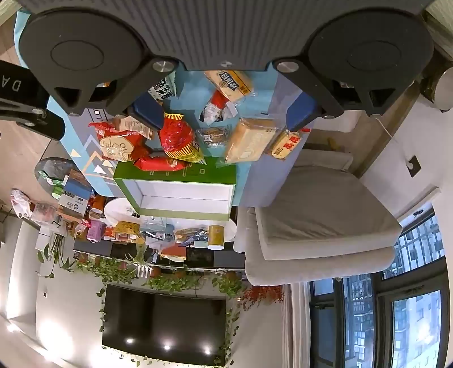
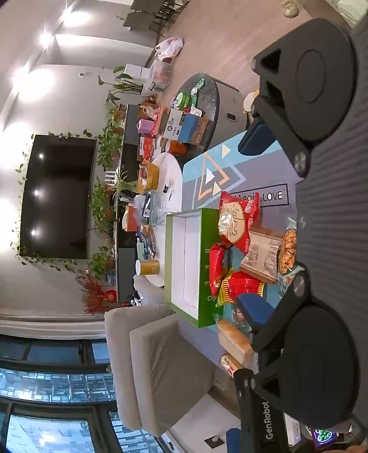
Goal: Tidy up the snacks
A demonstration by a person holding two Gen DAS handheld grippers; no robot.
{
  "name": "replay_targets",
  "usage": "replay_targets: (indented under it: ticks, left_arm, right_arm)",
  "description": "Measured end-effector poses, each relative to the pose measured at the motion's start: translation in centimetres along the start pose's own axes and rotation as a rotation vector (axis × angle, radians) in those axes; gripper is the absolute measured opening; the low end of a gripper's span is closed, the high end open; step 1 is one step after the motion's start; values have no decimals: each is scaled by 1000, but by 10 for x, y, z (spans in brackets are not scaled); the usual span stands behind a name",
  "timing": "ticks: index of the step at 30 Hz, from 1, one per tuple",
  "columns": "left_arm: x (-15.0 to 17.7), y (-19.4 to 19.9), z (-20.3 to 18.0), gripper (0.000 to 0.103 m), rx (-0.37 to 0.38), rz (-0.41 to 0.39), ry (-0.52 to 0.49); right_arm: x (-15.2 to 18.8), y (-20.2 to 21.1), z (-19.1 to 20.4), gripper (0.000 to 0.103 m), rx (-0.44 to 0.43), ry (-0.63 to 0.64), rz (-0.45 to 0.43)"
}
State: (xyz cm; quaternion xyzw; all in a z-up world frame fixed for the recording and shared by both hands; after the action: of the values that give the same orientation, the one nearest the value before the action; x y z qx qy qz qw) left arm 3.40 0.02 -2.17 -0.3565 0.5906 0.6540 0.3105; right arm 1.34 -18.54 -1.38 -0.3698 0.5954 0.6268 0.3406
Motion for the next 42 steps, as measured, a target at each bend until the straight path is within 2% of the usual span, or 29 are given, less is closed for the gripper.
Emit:
replay_targets:
  ticks: [42]
  left_arm:
    - [5,-6,2,93,6,22,-3]
  right_arm:
    - [7,-5,4,103,-5,6,6]
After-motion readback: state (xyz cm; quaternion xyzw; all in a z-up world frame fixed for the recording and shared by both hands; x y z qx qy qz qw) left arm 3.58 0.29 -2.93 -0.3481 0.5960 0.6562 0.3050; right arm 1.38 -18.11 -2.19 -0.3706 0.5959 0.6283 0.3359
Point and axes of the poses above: each gripper's, at about its wrist camera, not at the fingertips, and y roughly against the way its jaws point, z to its left, x to its underside, the point moved 4 cm from there along -y, roughly the way its jaws point, and after that the axes turned 7 degrees about -x, right-handed, at the moved point
